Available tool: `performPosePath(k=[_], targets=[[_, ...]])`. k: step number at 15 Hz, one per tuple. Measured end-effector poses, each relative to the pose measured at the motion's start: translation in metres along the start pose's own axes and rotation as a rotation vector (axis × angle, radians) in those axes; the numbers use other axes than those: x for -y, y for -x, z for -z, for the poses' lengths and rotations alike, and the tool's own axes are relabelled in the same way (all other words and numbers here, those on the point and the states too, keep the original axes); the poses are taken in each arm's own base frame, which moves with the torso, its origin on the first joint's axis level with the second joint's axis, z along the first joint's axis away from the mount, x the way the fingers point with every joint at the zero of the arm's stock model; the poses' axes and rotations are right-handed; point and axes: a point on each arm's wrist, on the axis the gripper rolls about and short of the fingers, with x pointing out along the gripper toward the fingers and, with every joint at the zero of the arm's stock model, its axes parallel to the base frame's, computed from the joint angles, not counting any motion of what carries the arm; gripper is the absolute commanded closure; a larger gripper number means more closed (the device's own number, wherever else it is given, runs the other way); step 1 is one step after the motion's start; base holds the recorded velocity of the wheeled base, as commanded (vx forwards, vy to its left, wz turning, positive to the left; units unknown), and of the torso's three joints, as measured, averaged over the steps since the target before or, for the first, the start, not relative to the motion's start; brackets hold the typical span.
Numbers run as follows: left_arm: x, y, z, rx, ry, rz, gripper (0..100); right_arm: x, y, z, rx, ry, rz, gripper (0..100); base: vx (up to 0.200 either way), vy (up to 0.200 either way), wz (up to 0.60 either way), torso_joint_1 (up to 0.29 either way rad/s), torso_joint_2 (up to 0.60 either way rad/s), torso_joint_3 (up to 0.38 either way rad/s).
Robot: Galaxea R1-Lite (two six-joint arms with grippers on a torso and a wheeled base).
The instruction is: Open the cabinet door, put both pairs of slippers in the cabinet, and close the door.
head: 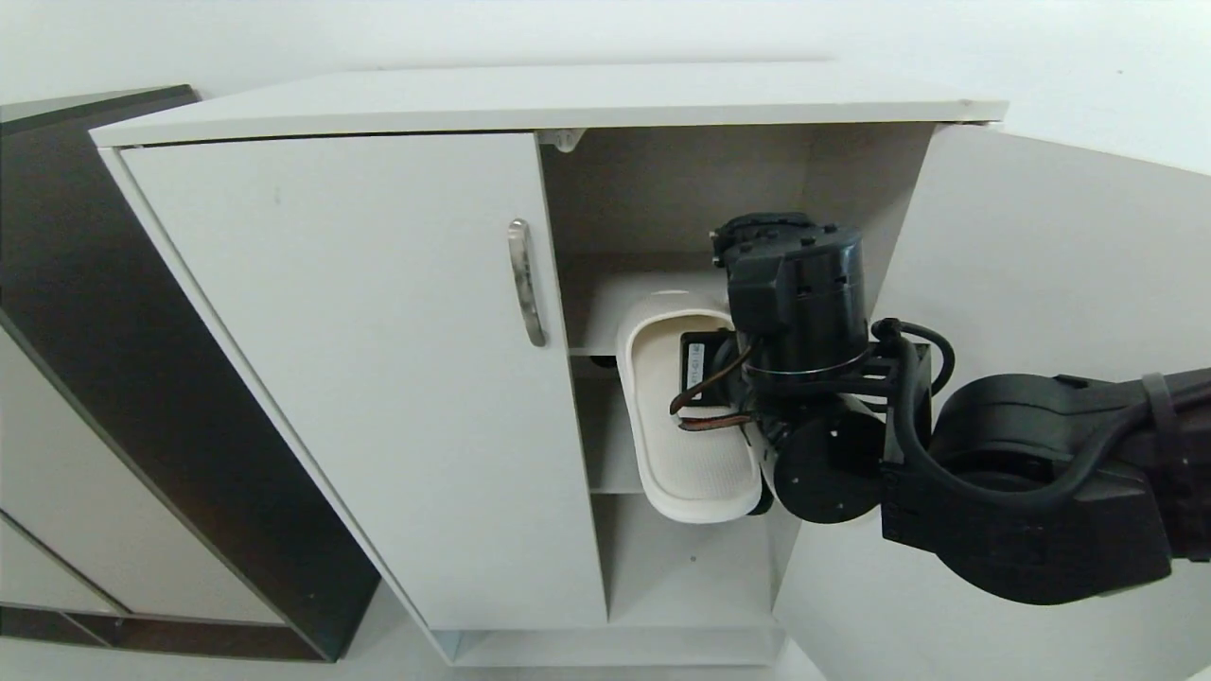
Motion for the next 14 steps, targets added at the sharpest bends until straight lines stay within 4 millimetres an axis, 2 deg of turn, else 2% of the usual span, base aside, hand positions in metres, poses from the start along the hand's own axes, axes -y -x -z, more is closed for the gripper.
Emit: performPosePath(k=[2, 9, 14], targets=[[0.000, 0.000, 0.000, 0.000, 0.000, -0.001, 100, 0.000, -0.001, 0.002, -0.004, 0.005, 0.000, 100, 0.200, 0.000, 0.00, 0.002, 0.00, -0.002], [0.000, 0.000, 0.000, 0.000, 0.000, -0.001, 100, 0.000, -0.015, 0.014, -0.005, 0.000, 0.007, 100, 0.000, 0.000, 0.00, 0.000, 0.00, 0.000], [0.000, 0.000, 0.000, 0.000, 0.000, -0.002, 100, 0.004, -0.026, 0.014, -0.011, 0.017, -0.006, 100, 0.000, 0.000, 0.00, 0.000, 0.00, 0.000]])
